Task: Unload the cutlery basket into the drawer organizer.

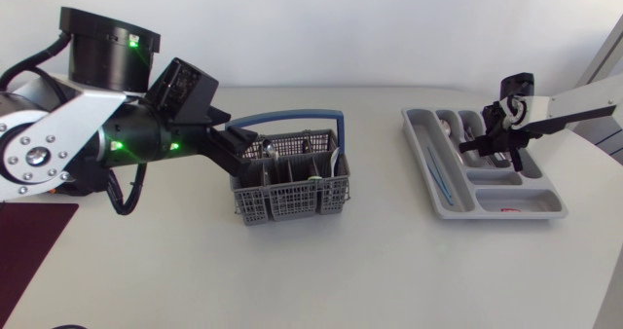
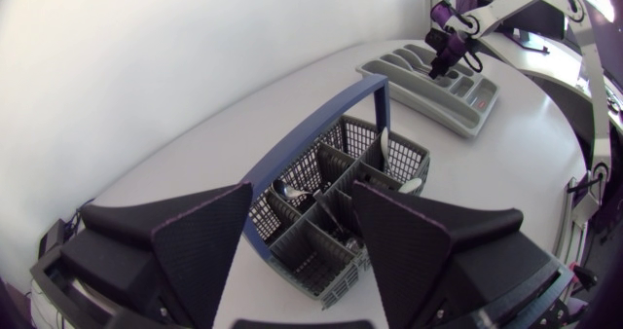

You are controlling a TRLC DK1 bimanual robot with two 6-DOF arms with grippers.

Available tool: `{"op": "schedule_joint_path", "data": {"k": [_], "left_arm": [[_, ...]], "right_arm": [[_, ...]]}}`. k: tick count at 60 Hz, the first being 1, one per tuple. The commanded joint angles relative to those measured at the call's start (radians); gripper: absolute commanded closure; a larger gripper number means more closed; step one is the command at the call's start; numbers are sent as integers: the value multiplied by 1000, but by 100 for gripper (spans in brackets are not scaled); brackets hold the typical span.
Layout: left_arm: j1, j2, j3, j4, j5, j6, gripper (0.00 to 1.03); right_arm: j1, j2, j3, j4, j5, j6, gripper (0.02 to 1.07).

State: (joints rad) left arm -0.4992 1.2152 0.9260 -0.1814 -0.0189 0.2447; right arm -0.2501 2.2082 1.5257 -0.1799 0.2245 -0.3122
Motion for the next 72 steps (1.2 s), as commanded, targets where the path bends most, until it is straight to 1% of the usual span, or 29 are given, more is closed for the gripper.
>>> {"op": "schedule_joint_path", "data": {"k": [1, 6, 10, 14, 18, 20, 22, 26, 29, 32, 36, 38, 46, 50, 54, 59, 66, 72], "left_arm": [[-6, -16, -38, 11, -12, 24, 32], [-7, -25, -50, 19, -15, 28, 31], [-13, -34, -61, 25, -18, 34, 31], [-21, -39, -75, 36, -23, 47, 31], [-29, -39, -93, 53, -24, 57, 31], [-35, -39, -102, 60, -26, 68, 31], [-42, -39, -108, 65, -26, 74, 31], [-48, -39, -124, 82, -26, 90, 31], [-53, -39, -131, 91, -26, 105, 31], [-62, -39, -138, 99, -26, 128, 31], [-76, -36, -147, 122, -26, 169, 31], [-81, -26, -142, 126, -26, 189, 31], [-127, 23, -110, 131, -26, 260, 31], [-157, 70, -82, 123, -27, 301, 32], [-182, 113, -62, 122, -42, 340, 32], [-216, 196, -21, 125, -81, 410, 32], [-233, 284, 37, 122, -116, 469, 32], [-233, 345, 96, 99, -118, 505, 33]], "right_arm": [[-2, -99, -41, 10, -5, 30, 52], [2, -163, -88, 13, -16, 30, 40], [8, -226, -144, 33, -25, 28, 35], [18, -295, -205, 53, -51, 22, 35], [34, -381, -285, 77, -91, 21, 33], [51, -446, -343, 77, -136, 15, 32], [61, -486, -380, 89, -160, 12, 32], [97, -559, -446, 100, -189, -4, 32], [130, -642, -513, 112, -266, -30, 32], [163, -719, -578, 140, -300, -61, 32], [218, -814, -650, 168, -304, -90, 23], [241, -854, -677, 166, -312, -102, 21], [319, -967, -756, 154, -313, -123, 21], [345, -1006, -788, 146, -315, -133, 18], [359, -1039, -820, 146, -315, -146, 18], [379, -1088, -875, 140, -317, -162, 18], [387, -1137, -941, 135, -333, -176, 17], [410, -1182, -992, 137, -332, -185, 17]]}}
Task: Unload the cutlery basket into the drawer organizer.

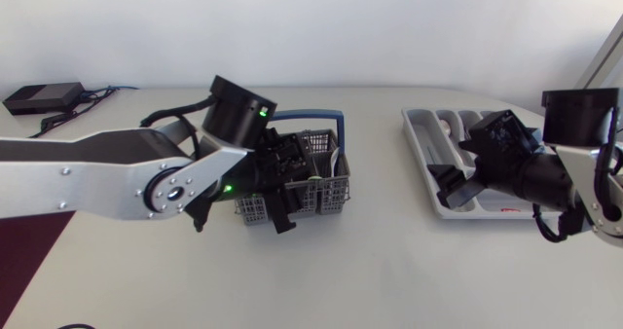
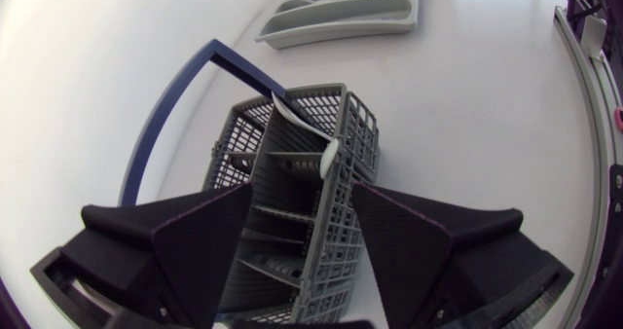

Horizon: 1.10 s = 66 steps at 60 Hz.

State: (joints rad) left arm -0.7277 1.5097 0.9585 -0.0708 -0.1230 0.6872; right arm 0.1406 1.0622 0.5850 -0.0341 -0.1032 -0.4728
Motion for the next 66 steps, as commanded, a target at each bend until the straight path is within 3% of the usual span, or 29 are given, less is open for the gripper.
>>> {"op": "schedule_joint_path", "data": {"k": [1, 25, 39, 47, 62, 66], "left_arm": [[-6, 60, 71, -12, -13, 66, 34], [-19, 175, 212, -110, -15, 126, 48], [-22, 210, 256, -156, -17, 152, 73], [-29, 227, 267, -178, -17, 167, 75], [-32, 254, 299, -202, -15, 170, 100], [-32, 253, 301, -202, -15, 167, 100]], "right_arm": [[20, -44, -59, -9, -4, -26, 17], [16, -93, -126, 3, -36, -55, 17], [4, -99, -139, 13, -53, -72, 17], [-6, -97, -145, 17, -58, -79, 17], [-27, -105, -154, 25, -76, -86, 17], [-27, -113, -157, 23, -76, -87, 17]]}}
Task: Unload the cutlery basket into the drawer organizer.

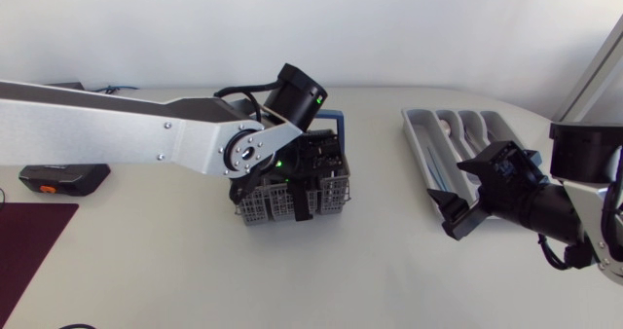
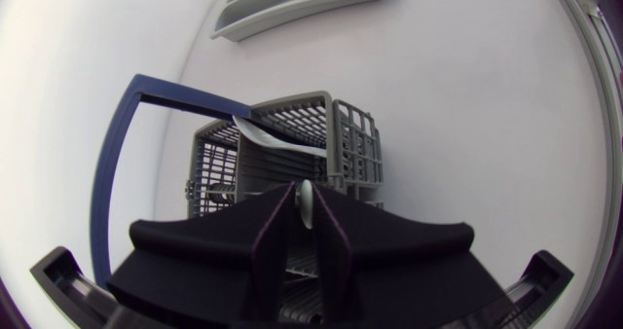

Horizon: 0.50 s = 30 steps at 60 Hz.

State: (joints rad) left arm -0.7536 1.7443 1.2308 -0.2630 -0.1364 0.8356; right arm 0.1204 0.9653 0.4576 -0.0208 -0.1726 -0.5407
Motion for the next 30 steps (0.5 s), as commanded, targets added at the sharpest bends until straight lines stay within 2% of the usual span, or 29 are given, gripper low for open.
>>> {"op": "schedule_joint_path", "data": {"k": [1, 30], "left_arm": [[-4, 17, 30, -12, -2, 17, 100], [-7, -270, 44, -133, 1, -39, 100]], "right_arm": [[-5, -17, -30, 10, -7, -19, 17], [67, -143, -22, -80, -7, 10, 17]]}}
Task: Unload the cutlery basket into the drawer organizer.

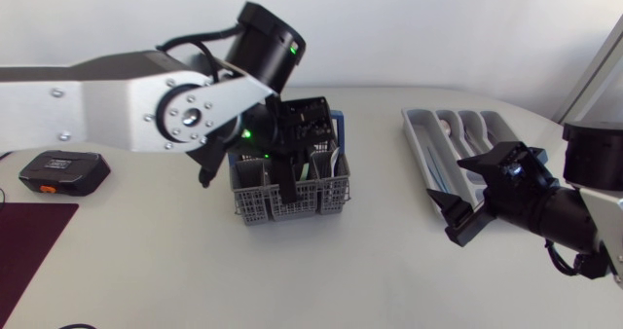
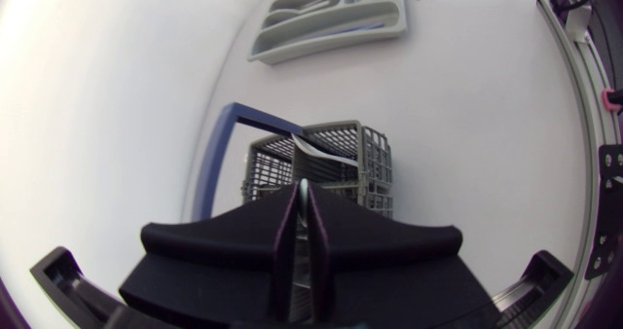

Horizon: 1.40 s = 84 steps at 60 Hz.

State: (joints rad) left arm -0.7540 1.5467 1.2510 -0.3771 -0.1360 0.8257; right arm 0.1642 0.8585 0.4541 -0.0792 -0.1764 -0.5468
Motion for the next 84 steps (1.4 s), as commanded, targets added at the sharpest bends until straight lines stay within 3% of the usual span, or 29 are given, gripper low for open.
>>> {"op": "schedule_joint_path", "data": {"k": [1, 9, 28, 37, 52, 79, 84], "left_arm": [[-8, -79, 24, -20, 1, -36, 100], [-31, -152, 21, -29, 3, -123, 100], [-102, -152, 90, -26, 15, -520, 100], [-99, -106, 123, -29, 95, -651, 100], [-96, -76, 130, -29, 176, -705, 100], [-104, -74, 103, -28, 259, -700, 100], [-105, -76, 96, -26, 262, -697, 100]], "right_arm": [[26, -44, -18, -27, -3, 19, 17], [77, -116, -12, -67, -3, 54, 17], [248, -231, 49, -133, 38, 189, 17], [354, -223, 67, -126, 87, 232, 20], [442, -121, 77, -37, 121, 251, 45], [488, 56, 175, 29, 141, 272, 54], [495, 73, 186, 30, 140, 272, 62]]}}
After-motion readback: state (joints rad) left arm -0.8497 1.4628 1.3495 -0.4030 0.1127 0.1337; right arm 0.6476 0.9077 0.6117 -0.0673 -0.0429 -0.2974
